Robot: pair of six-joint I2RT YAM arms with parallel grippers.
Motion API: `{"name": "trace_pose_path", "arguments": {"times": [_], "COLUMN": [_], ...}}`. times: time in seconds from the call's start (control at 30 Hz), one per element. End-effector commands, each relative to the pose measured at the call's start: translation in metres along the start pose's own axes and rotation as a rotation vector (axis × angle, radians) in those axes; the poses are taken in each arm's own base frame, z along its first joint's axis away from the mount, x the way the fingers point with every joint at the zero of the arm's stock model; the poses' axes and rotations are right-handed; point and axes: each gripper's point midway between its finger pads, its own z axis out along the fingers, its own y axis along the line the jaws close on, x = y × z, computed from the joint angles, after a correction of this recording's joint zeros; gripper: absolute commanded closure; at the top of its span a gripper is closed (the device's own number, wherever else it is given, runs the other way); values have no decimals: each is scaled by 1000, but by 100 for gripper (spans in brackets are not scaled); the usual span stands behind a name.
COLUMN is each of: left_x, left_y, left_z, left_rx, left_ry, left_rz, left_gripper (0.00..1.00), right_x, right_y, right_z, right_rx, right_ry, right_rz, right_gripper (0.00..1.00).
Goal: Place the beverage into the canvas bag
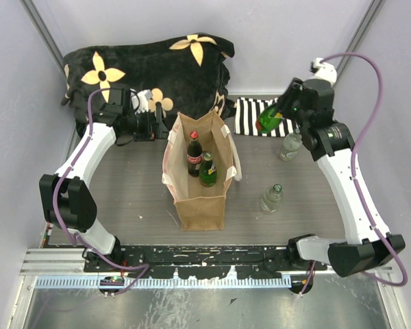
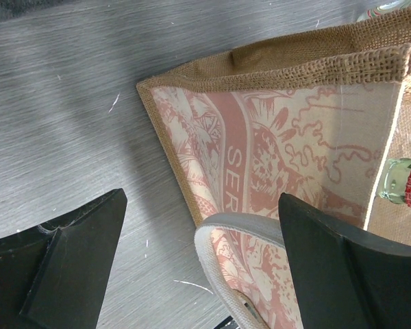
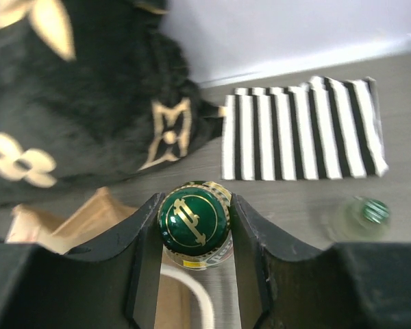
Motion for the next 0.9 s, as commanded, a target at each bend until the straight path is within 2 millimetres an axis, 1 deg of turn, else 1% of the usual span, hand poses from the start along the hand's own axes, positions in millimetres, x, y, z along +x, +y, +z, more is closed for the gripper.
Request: {"name": "trace_pose_path", "arguments": {"times": [0.0, 0.1, 0.17, 0.23, 0.3, 0.43, 0.5, 0.57, 0.63, 0.87], "left_x": [-1, -1, 1, 1, 3, 5, 6, 6, 6, 4], "left_y": [-7, -6, -6, -6, -5, -5, -4, -4, -4, -4], "left_z": [1, 1, 0, 1, 1, 1, 2, 2, 3, 6], "left_rx": [29, 28, 26, 27, 25, 25, 24, 25, 27, 34], "left_ry": [-11, -11, -9, -10, -10, -7, -4, -4, -5, -5], "left_rz": [13, 13, 12, 12, 12, 12, 9, 6, 2, 0], "left_gripper": [0, 0, 0, 0, 0, 0, 0, 0, 0, 0], "right_x": [-80, -75, -68, -57, -42, -9, 9, 29, 44, 81], "right_y": [97, 136, 157, 177, 196, 222, 227, 228, 230, 244], "right_z": [-42, -54, -62, -72, -80, -101, -104, -104, -101, -87], "right_rx": [-248, -306, -333, -366, -385, -425, -433, -436, -448, -484], "right_ry": [-226, -223, -213, -193, -167, -110, -74, -38, -12, 37], "right_rz": [-9, -71, -104, -132, -165, -208, -220, -227, -225, -236], "right_gripper": [99, 99, 99, 99, 99, 99, 99, 99, 99, 99]}}
